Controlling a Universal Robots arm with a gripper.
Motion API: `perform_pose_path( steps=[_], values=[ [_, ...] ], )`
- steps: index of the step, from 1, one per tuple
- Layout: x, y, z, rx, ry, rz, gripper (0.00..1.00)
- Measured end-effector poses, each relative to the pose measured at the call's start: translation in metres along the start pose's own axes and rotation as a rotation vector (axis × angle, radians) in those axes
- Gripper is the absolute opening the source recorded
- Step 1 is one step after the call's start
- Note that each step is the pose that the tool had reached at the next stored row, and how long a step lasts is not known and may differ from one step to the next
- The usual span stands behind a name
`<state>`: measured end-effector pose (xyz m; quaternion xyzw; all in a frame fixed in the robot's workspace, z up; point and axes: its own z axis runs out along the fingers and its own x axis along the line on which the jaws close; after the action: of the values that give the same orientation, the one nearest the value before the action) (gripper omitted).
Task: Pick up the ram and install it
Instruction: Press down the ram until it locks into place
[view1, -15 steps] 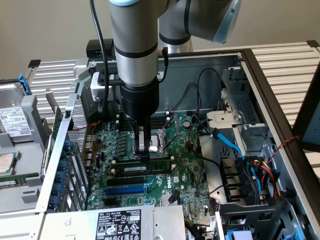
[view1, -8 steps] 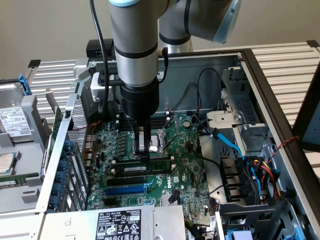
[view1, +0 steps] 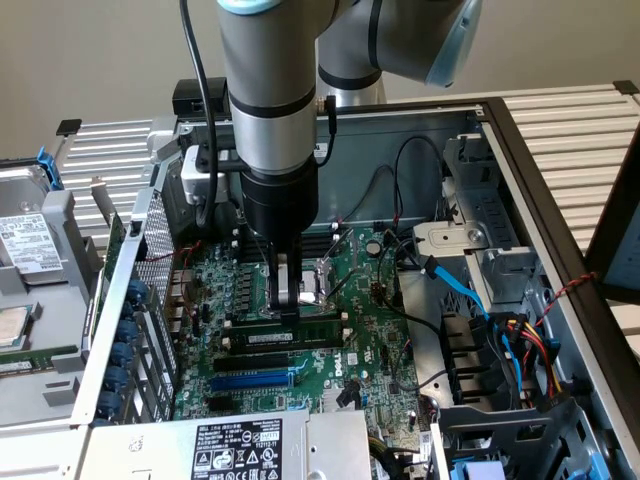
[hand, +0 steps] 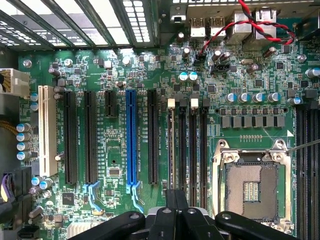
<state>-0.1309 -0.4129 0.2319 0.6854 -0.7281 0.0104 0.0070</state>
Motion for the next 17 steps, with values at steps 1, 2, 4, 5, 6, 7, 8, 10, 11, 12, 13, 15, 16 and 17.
perform_pose_path(
  steps=[1, 2, 4, 5, 6, 7, 8, 10, 11, 12, 13, 15, 16, 17],
  values=[
    [0.0000, 0.0000, 0.0000, 0.0000, -0.0001, 0.000, 0.11],
    [0.0000, 0.0000, 0.0000, 0.0000, -0.0001, 0.000, 0.11],
    [-0.0001, 0.0000, 0.0004, 0.0001, -0.0002, 0.000, 0.11],
    [-0.0001, 0.0000, 0.0012, 0.0003, -0.0005, 0.000, 0.11],
    [0.0000, 0.0000, 0.0015, 0.0002, 0.0000, 0.000, 0.11],
    [0.0000, 0.0000, 0.0015, 0.0002, 0.0001, 0.000, 0.11],
    [0.0000, 0.0000, 0.0015, 0.0001, 0.0001, 0.000, 0.11],
    [0.0000, 0.0000, 0.0015, 0.0002, 0.0000, 0.000, 0.11],
    [-0.0001, 0.0000, 0.0016, 0.0002, -0.0001, 0.000, 0.11],
    [-0.0001, 0.0000, 0.0016, 0.0003, -0.0001, 0.000, 0.11],
    [-0.0001, 0.0000, 0.0016, 0.0003, -0.0001, 0.000, 0.11],
    [-0.0001, 0.0000, 0.0016, 0.0003, -0.0001, 0.000, 0.11],
    [-0.0001, 0.0000, 0.0016, 0.0003, -0.0001, 0.000, 0.11],
    [0.0000, 0.0000, 0.0016, 0.0003, -0.0001, 0.000, 0.11]
  ],
)
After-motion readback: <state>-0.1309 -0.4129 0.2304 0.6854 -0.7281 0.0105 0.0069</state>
